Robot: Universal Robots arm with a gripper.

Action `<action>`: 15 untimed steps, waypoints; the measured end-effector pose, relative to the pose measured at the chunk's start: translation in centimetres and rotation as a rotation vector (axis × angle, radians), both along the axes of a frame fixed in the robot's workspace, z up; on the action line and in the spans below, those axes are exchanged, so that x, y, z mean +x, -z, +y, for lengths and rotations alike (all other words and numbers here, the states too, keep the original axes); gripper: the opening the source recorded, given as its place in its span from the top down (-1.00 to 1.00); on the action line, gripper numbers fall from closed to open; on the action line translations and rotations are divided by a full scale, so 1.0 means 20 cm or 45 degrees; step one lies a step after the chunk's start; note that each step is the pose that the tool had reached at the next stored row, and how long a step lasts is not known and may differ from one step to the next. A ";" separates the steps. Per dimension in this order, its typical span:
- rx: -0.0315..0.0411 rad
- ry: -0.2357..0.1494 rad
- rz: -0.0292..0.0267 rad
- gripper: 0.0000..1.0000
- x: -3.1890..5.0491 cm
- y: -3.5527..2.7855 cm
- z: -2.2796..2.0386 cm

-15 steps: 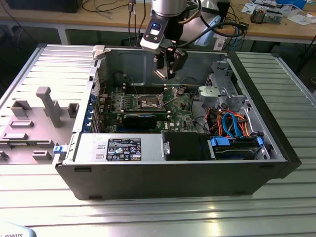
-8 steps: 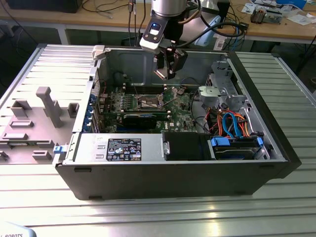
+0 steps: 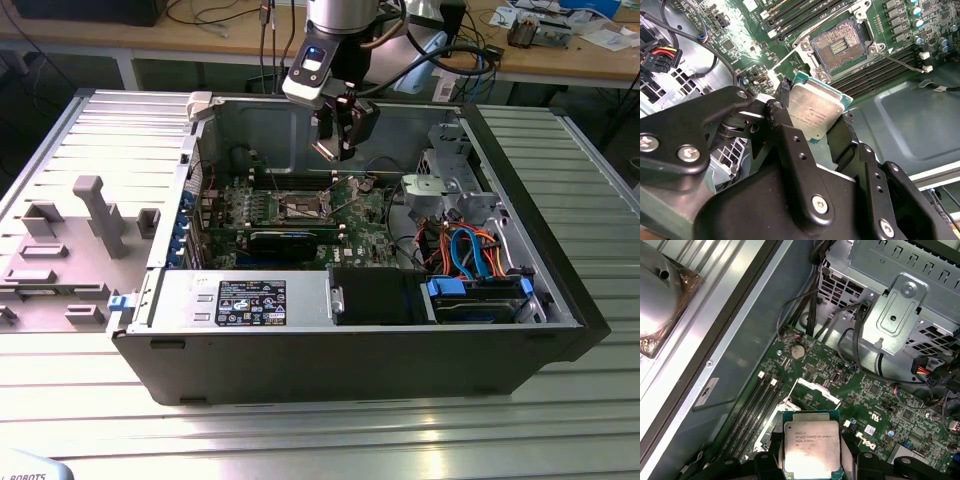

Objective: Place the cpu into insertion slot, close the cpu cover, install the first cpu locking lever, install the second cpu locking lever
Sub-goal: 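Place the cpu into insertion slot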

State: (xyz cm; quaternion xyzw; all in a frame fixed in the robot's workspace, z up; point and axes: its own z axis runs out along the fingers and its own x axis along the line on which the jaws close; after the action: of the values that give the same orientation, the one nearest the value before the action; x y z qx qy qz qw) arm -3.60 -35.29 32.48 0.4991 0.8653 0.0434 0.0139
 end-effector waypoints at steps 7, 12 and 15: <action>0.0000 0.016 0.0000 -0.08 0.000 0.002 0.000; 0.0000 0.024 -0.0001 -0.08 0.000 0.005 0.000; 0.0000 0.026 -0.0001 -0.08 0.000 0.005 0.000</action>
State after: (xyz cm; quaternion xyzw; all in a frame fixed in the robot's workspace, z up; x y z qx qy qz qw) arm -3.60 -35.28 32.38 0.5078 0.8603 0.0433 0.0143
